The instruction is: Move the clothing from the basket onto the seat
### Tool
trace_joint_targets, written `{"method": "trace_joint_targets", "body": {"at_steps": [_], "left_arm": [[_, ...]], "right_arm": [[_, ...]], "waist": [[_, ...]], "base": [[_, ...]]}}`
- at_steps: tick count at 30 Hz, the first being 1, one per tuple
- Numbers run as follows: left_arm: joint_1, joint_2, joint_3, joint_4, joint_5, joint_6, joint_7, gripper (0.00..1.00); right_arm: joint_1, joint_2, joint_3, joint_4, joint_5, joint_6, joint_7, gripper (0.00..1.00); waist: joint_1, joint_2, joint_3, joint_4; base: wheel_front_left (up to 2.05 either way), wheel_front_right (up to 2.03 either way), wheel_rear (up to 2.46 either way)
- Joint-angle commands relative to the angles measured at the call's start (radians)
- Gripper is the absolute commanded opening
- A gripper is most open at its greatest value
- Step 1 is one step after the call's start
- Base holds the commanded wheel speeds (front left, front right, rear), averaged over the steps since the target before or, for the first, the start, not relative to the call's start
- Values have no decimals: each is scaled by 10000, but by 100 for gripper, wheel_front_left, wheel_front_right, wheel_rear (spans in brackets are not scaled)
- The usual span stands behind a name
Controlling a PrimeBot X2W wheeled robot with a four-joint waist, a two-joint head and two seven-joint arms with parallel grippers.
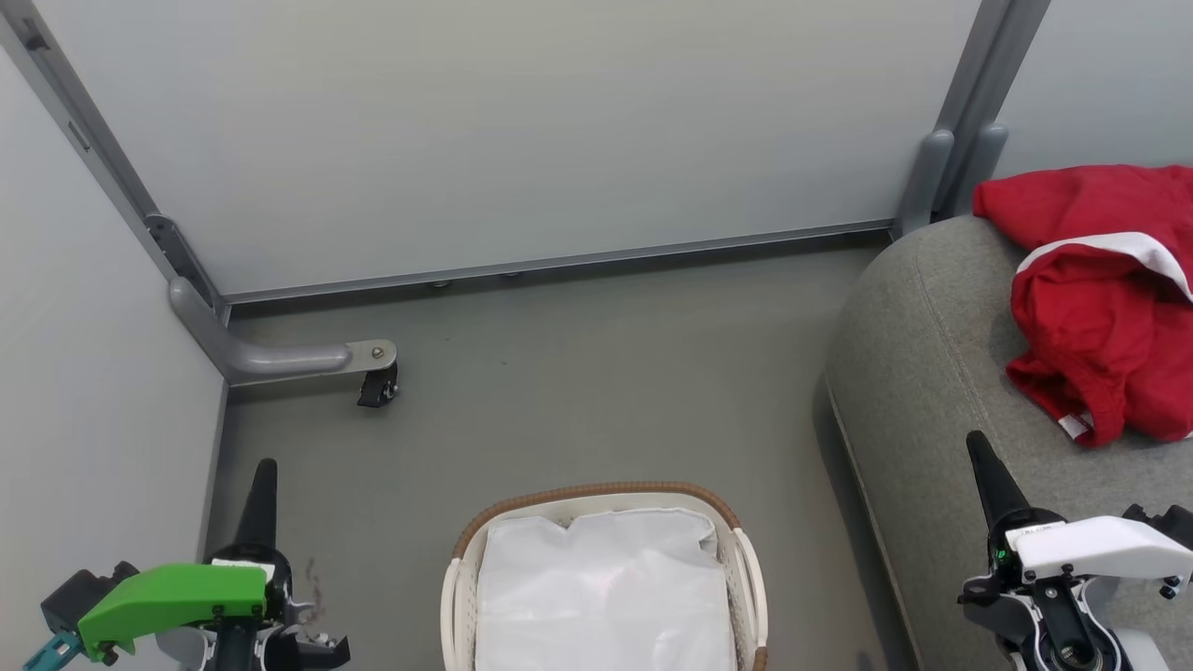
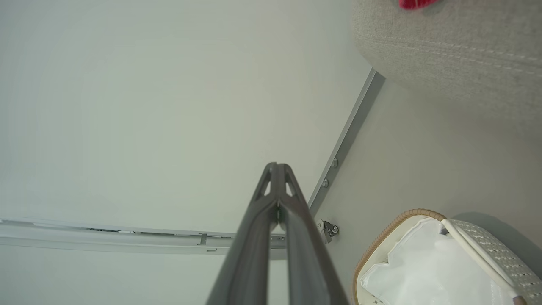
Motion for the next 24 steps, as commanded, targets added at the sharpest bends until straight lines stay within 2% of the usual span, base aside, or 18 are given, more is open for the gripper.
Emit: {"method": "trace_joint_targets", "body": {"at_steps": [1, 24], "left_arm": [[-213, 48, 82, -81, -229, -70, 51, 0], [-333, 56, 341, -188, -1722, -156, 509, 0]], "right_arm": [[-121, -64, -45, -95, 227, -7, 76, 0], [-115, -81, -135, -249, 1956, -6, 531, 0]], "waist": [[0, 0, -4, -3], [0, 0, -70, -61]], "base": [[0, 0, 0], [0, 0, 0]]}}
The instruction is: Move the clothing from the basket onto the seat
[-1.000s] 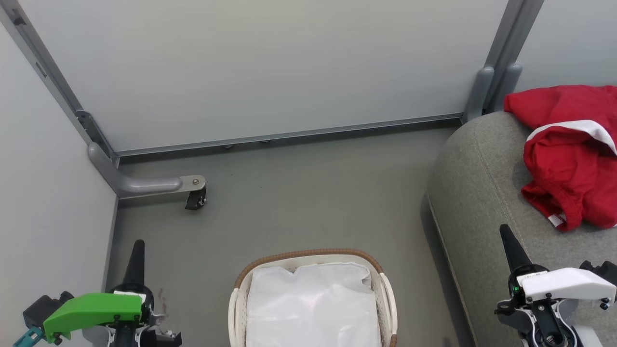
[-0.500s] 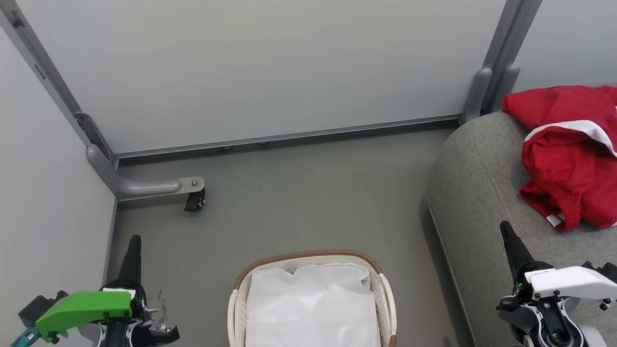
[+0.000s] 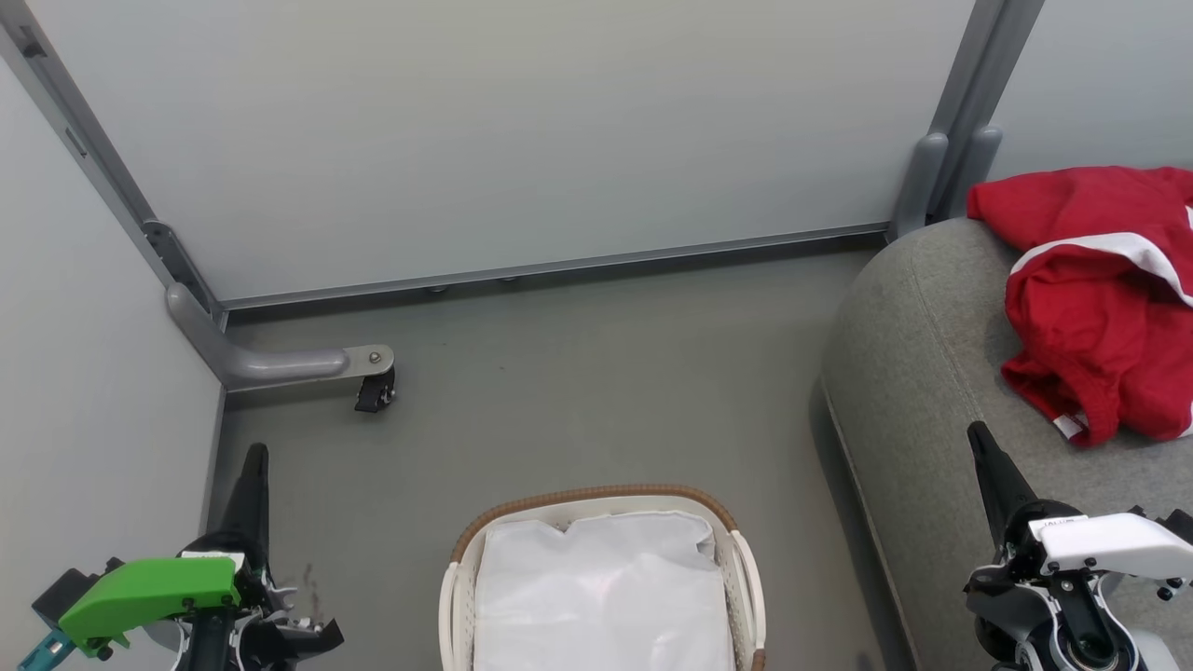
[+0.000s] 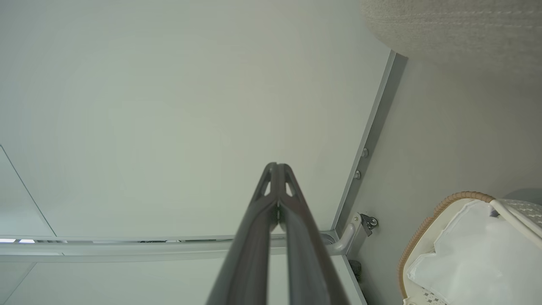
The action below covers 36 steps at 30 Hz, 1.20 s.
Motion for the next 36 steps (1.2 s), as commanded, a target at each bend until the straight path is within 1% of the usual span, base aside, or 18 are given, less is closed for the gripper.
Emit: {"method": "trace_joint_targets", "body": {"at_steps": [1, 9, 36], "left_arm": [[-181, 54, 71, -71, -171, -73, 74, 0], [-206, 58, 146, -98, -649, -97, 210, 0], [-191, 56, 135, -87, -626, -98, 216, 0]], "right_arm": [[-87, -66, -34, -65, 192, -3, 69, 0], [-85, -70, -63, -113, 736, -3, 215, 0], [-82, -71, -60, -106, 715, -3, 201, 0]], "waist": [[0, 0, -4, -3], [0, 0, -27, -23], [0, 0, -28, -24]], "base": [[0, 0, 0], [0, 0, 0], [0, 0, 0]]}}
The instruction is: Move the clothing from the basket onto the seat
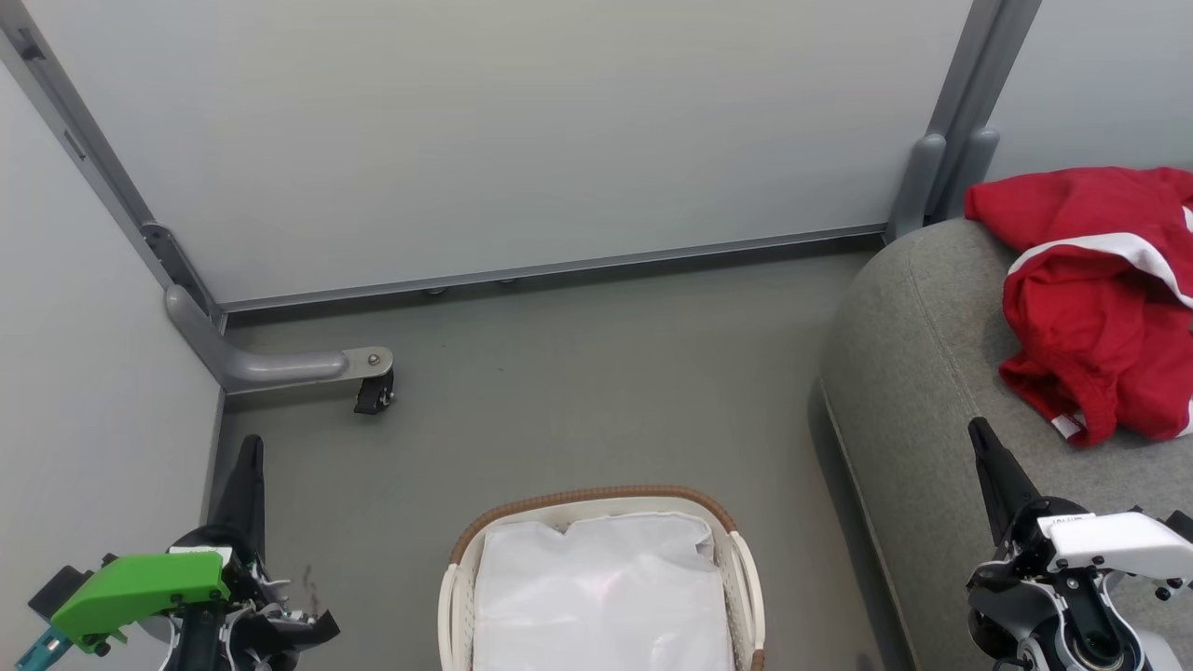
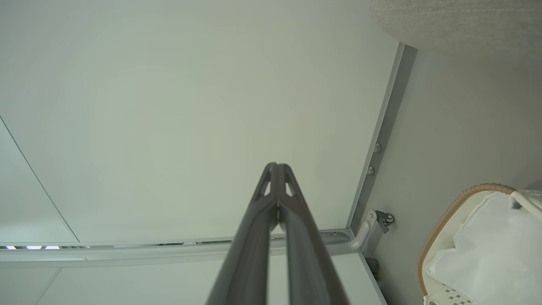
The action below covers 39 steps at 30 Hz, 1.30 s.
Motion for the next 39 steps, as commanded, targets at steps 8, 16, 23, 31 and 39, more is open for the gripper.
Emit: {"method": "trace_joint_targets", "body": {"at_steps": [8, 16, 23, 31, 39], "left_arm": [[-102, 54, 16, -16, -30, -66, 43, 0], [-102, 55, 15, -17, -30, -66, 42, 0], [-102, 55, 15, -17, -30, -66, 42, 0], [-102, 55, 15, -18, -31, -66, 42, 0], [-102, 55, 14, -18, -31, -66, 42, 0]], "right_arm": [[-72, -63, -22, -32, 30, -3, 28, 0], [-71, -63, -21, -32, 31, -3, 28, 0], [-71, -63, -21, -32, 31, -3, 27, 0], [-71, -63, -21, -32, 31, -3, 27, 0], [-70, -63, -20, -32, 31, -3, 27, 0]], "waist": [[0, 0, 0, 0], [0, 0, 0, 0], [0, 0, 0, 0], [0, 0, 0, 0], [0, 0, 0, 0]], "base": [[0, 0, 0], [0, 0, 0], [0, 0, 0], [0, 0, 0], [0, 0, 0]]}}
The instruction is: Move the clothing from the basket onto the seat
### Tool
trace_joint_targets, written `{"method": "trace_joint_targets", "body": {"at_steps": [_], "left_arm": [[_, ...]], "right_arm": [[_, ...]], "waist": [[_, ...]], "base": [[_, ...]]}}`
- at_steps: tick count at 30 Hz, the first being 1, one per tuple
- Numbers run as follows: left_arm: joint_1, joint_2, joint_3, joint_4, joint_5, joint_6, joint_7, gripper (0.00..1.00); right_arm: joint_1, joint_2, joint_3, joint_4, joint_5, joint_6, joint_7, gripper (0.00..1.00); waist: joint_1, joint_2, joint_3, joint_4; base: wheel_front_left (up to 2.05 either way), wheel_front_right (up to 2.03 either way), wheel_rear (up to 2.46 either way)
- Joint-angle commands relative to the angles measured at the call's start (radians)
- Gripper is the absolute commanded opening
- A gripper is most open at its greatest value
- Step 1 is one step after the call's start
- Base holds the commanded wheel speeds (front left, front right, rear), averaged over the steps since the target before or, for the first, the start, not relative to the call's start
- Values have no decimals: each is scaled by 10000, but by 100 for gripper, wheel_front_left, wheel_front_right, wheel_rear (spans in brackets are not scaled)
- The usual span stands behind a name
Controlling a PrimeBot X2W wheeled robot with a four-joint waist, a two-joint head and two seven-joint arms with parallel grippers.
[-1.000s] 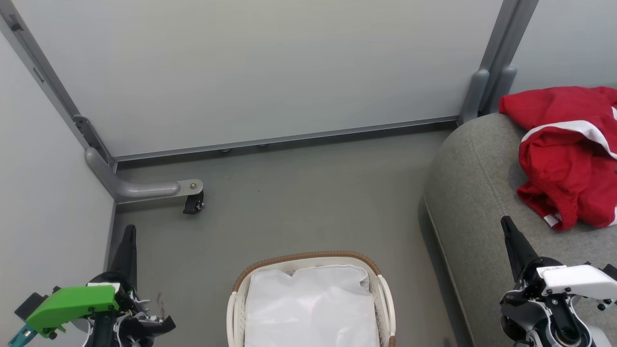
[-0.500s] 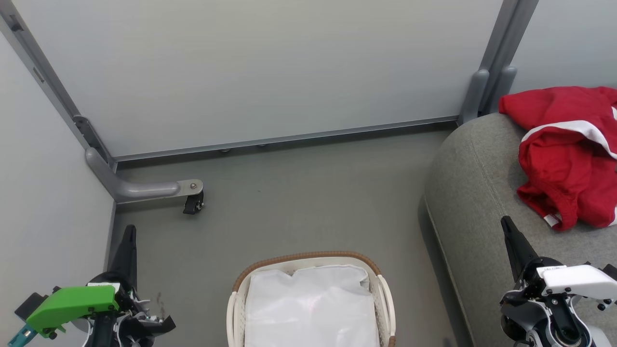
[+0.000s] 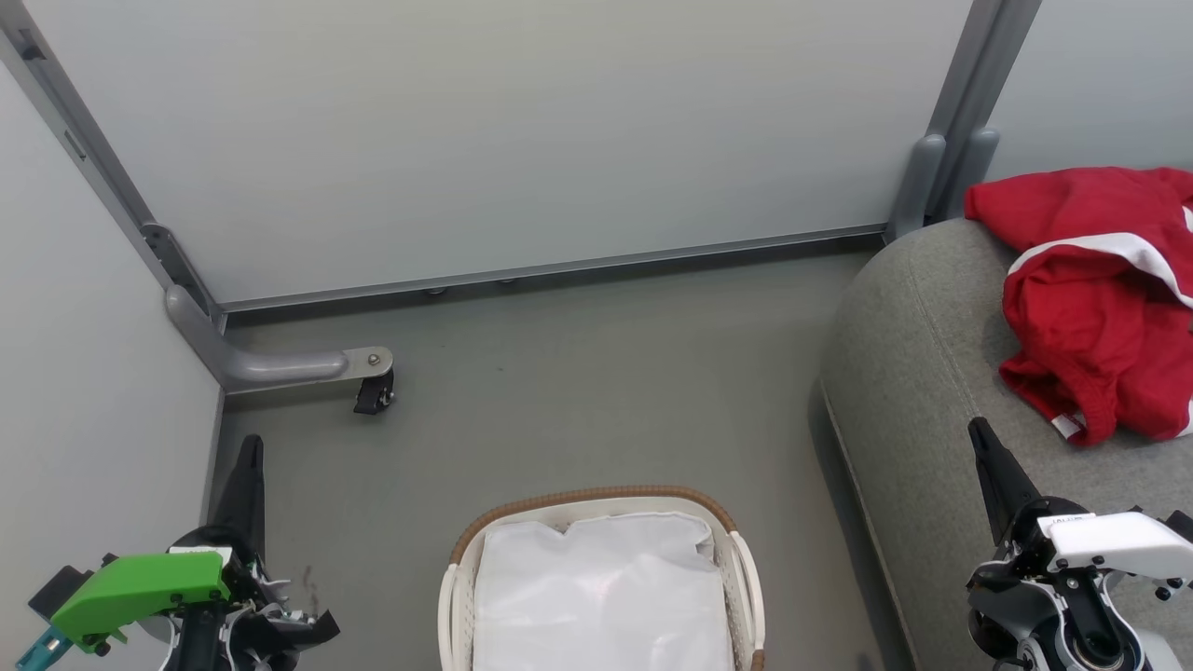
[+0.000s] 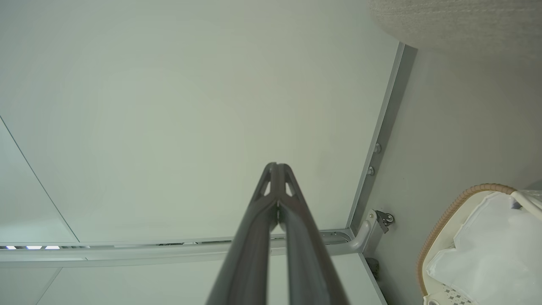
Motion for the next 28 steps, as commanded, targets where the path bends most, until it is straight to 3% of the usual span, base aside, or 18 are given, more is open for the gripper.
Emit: {"method": "trace_joint_targets", "body": {"at_steps": [1, 28], "left_arm": [[-102, 55, 14, -18, -31, -66, 42, 0], [-101, 55, 15, -18, -32, -66, 42, 0]], "right_arm": [[-68, -63, -20, -30, 31, -3, 27, 0], [-69, -62, -19, -30, 32, -3, 26, 0]], "waist": [[0, 0, 0, 0], [0, 0, 0, 0]], "base": [[0, 0, 0], [0, 0, 0]]}}
